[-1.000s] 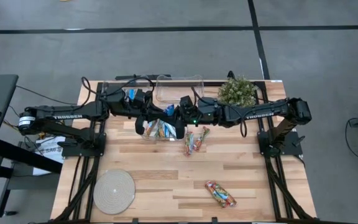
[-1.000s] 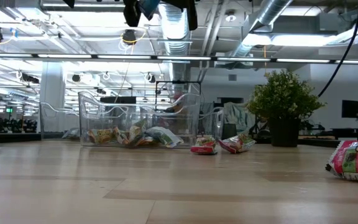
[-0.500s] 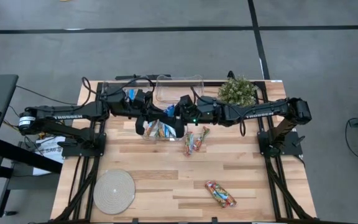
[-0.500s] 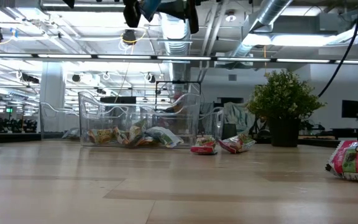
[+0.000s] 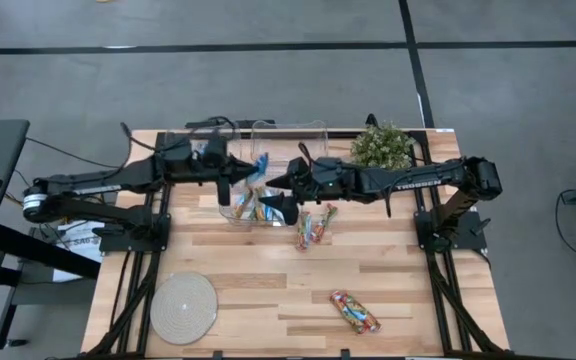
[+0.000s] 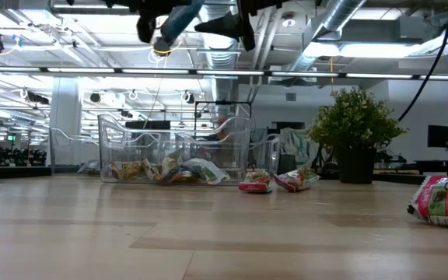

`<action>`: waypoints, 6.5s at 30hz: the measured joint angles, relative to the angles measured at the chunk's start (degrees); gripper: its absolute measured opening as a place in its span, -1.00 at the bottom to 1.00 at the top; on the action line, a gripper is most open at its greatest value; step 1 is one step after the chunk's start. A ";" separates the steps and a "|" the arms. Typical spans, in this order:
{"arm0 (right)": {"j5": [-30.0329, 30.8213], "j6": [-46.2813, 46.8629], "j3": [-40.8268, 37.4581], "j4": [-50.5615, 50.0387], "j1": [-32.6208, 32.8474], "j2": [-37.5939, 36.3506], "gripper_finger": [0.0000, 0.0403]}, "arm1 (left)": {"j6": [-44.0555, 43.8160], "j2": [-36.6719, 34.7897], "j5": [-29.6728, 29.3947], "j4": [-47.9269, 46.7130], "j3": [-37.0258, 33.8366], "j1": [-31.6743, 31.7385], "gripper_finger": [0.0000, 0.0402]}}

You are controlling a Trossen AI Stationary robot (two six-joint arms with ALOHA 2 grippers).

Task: Pick and place Granola Bars by type
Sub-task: Put the blue granola bar into the top left transparent bin, then put the red granola bar into the top right transparent bin

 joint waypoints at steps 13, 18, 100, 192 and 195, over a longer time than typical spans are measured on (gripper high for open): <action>0.06 0.94 -0.02 -3.49 0.00 0.04 0.46 | -2.56 -17.31 -17.59 -22.33 0.04 11.51 -1.00; 0.13 0.96 -0.02 -3.49 0.00 0.07 0.46 | -5.51 -23.19 -23.93 -27.13 0.09 14.64 -1.00; 0.60 2.01 -0.11 -6.72 -0.81 0.13 0.46 | -25.00 17.96 -21.31 -35.58 0.17 39.27 -0.90; 0.15 2.00 -0.11 -6.84 -0.81 0.13 0.46 | 5.22 -30.41 -22.43 -14.49 -12.11 -7.37 -0.63; 0.12 2.01 -0.11 -7.41 -0.81 0.13 0.46 | 5.34 -32.99 -18.43 -7.42 -18.08 -9.30 -0.63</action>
